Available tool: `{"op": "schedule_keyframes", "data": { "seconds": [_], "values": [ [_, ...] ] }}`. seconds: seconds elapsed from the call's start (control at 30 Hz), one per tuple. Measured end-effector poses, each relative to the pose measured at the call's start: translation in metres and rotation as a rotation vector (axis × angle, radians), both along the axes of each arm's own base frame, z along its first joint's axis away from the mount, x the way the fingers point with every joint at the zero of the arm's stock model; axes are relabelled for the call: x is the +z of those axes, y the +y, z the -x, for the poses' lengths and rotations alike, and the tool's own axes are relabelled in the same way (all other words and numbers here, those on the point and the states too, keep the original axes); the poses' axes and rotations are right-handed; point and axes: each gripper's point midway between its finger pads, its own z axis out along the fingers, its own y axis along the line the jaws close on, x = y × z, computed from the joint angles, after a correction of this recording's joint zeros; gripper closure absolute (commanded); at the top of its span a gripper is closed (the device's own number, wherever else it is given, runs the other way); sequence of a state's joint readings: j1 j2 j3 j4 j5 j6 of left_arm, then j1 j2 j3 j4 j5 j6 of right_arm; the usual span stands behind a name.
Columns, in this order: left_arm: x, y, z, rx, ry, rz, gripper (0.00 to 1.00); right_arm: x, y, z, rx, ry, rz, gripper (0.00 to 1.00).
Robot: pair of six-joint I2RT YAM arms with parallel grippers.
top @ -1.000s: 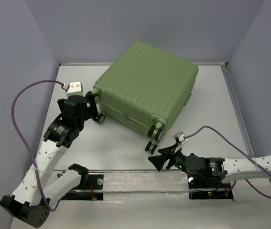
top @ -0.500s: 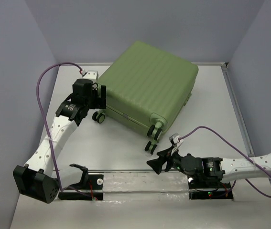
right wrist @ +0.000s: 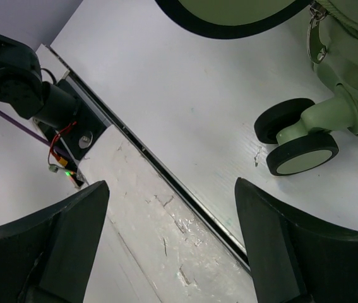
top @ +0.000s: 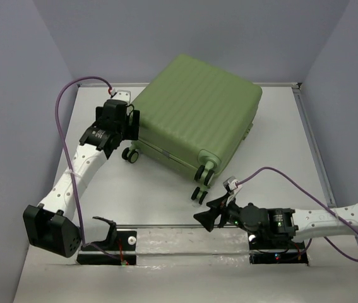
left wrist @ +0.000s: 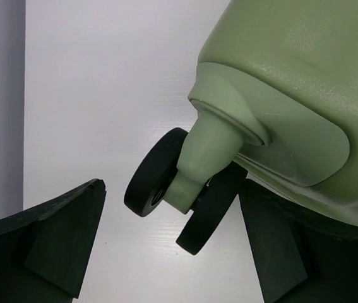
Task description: Pack the luggage
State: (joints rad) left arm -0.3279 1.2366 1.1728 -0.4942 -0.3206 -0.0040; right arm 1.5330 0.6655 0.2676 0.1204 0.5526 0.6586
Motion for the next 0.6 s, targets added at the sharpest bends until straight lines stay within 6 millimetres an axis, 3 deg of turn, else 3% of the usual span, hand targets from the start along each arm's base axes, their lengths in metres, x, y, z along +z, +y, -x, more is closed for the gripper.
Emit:
{"op": "schedule_keyframes", "data": {
  "seconds": [0.23, 0.4, 0.43, 0.47, 0.57, 0.6],
  "values": [
    [0.008, -0.002, -0.003, -0.011, -0.034, 0.009, 0.01, -0.005, 0.001, 0.001, 0.004, 0.002, 0.02, 0.13],
    [0.0, -0.008, -0.011, -0.033, -0.011, 0.009, 0.11, -0.006, 0.001, 0.001, 0.004, 0.003, 0.024, 0.13],
    [-0.003, -0.008, -0.011, -0.035, 0.002, 0.002, 0.15, -0.005, 0.001, 0.001, 0.004, 0.002, 0.02, 0.13],
    [-0.007, -0.008, -0.011, -0.036, 0.015, -0.003, 0.26, -0.004, 0.001, 0.001, 0.004, 0.002, 0.015, 0.13],
    [-0.012, -0.009, -0.012, -0.043, 0.032, -0.005, 0.46, 0.0, 0.0, 0.001, 0.004, 0.002, -0.003, 0.14],
    [-0.012, -0.009, -0.012, -0.048, 0.034, -0.007, 0.65, 0.002, 0.0, 0.001, 0.004, 0.001, -0.01, 0.16]
  ]
}}
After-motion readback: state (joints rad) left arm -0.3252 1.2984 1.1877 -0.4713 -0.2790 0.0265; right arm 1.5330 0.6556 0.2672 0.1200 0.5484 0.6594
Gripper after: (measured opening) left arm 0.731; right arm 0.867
